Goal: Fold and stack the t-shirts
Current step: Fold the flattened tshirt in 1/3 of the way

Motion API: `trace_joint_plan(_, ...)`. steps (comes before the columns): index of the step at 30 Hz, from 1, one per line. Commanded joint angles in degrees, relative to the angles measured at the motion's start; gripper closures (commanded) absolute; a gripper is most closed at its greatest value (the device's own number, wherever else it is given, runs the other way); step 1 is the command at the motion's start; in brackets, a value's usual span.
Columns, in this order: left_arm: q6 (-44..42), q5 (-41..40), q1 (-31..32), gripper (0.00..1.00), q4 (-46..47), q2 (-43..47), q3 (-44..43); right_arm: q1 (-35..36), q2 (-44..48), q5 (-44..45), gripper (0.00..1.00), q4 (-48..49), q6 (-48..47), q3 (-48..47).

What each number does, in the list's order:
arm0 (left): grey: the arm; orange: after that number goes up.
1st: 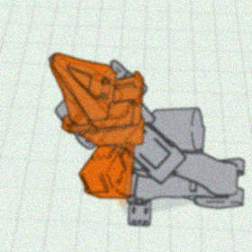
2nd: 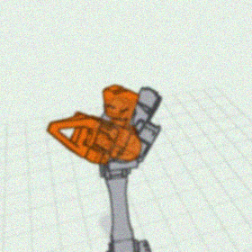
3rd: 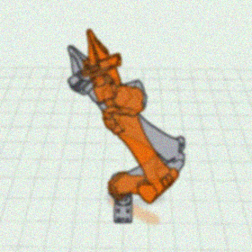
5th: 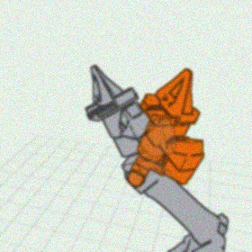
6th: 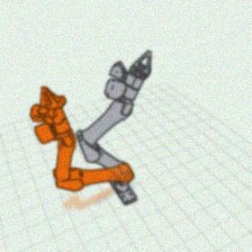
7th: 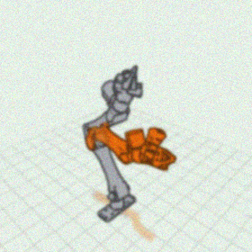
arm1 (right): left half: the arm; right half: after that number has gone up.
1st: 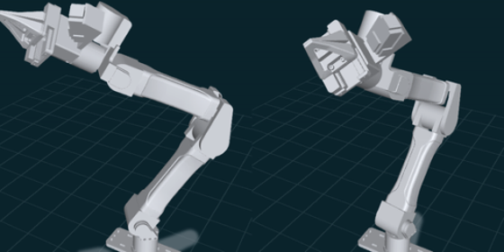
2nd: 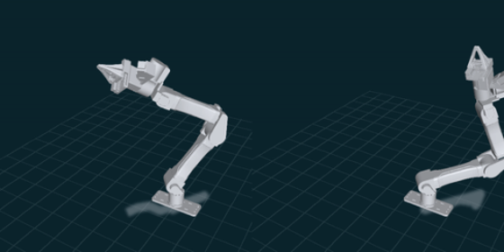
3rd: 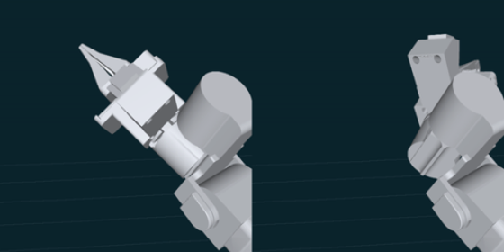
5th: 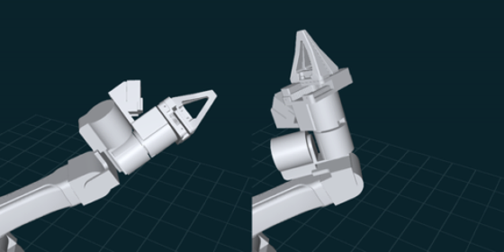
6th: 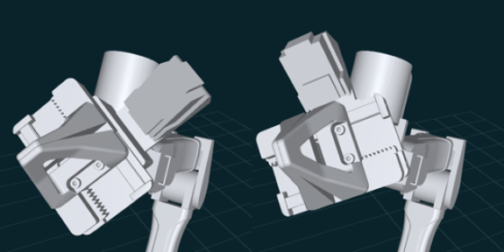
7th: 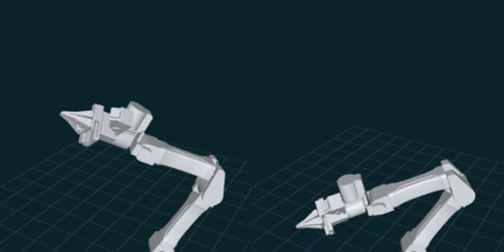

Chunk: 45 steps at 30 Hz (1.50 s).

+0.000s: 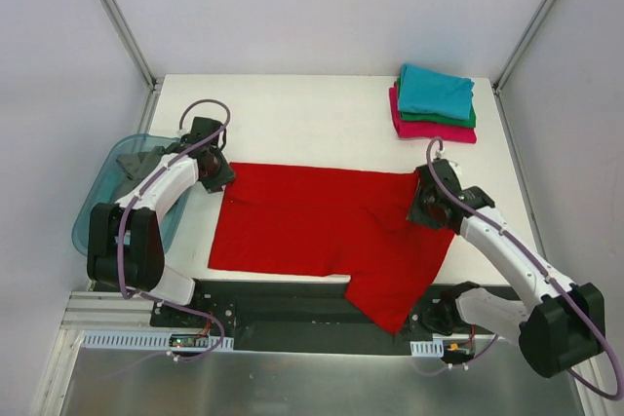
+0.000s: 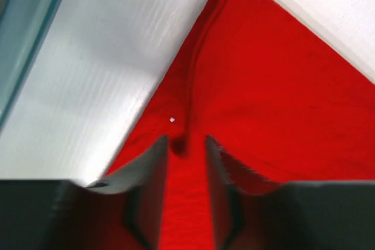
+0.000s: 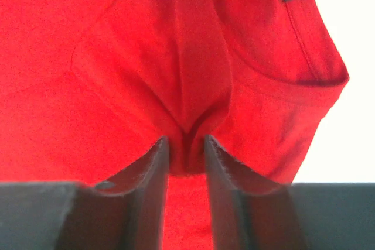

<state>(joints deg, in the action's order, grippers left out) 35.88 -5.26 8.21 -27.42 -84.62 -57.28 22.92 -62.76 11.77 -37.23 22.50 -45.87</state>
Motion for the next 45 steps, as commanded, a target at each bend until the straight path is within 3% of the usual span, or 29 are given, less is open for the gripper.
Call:
trace_joint_plan(1, 0.7, -0.5, 0.3, 0.50, -3.5, 3.9, 0.5, 0.9, 4.5, 0.0, 0.46, -3.2, 3.2, 2.7)
trace_joint_plan(4, 0.0, 2.5, 1.5, 0.35, -3.4, 6.0, 0.1, 0.8, 6.4, 3.8, 0.23, -3.2, -0.1, 0.8)
trace_joint_plan(6, -1.2, 3.8, 3.4, 0.17, -3.4, 6.6, -2.4, 0.4, 6.4, 5.9, 0.05, -2.0, -3.4, -1.6)
trace_joint_plan(7, -1.9, 4.5, 4.4, 0.05, -3.4, 6.4, -3.5, -0.1, 6.1, 6.1, 0.04, -0.7, -5.3, -2.6)
trace_joint_plan(8, -2.6, 5.2, 5.2, 0.01, -3.4, 5.9, -5.1, -0.8, 5.2, 5.5, 0.04, 0.3, -7.3, -3.8)
trace_joint_plan(13, -4.5, 7.4, 6.0, 0.01, -2.3, -2.2, -12.2, -9.0, -7.1, -7.5, 0.01, 4.1, -16.2, -12.0)
trace_joint_plan(20, -5.6, 10.2, 4.7, 0.01, -2.3, -17.5, -19.3, -11.1, -29.1, -8.0, 0.29, -1.1, -34.5, -28.6)
trace_joint_plan(29, -5.4, 9.9, 1.9, 0.01, -2.3, -23.2, -16.6, -11.1, -40.4, -4.9, 0.43, -4.7, -42.4, -35.2)
trace_joint_plan(35, -5.3, 9.2, 0.9, 0.01, -2.3, -23.8, -15.4, -11.0, -45.0, -6.5, 0.47, -7.9, -41.8, -37.1)
trace_joint_plan(37, -5.3, 8.9, 0.7, 0.01, -2.3, -23.8, -15.1, -11.0, -46.0, -3.8, 0.60, -7.9, -40.7, -37.2)
trace_joint_plan(42, -5.5, 8.5, 0.4, 0.01, -2.3, -24.6, -14.6, -11.2, -46.6, 7.8, 0.80, -7.0, -33.9, -39.4)
trace_joint_plan(45, -5.2, 7.8, 0.1, 0.01, -2.4, -24.8, -13.9, -12.5, -44.9, 8.8, 0.90, -5.1, -30.2, -39.7)
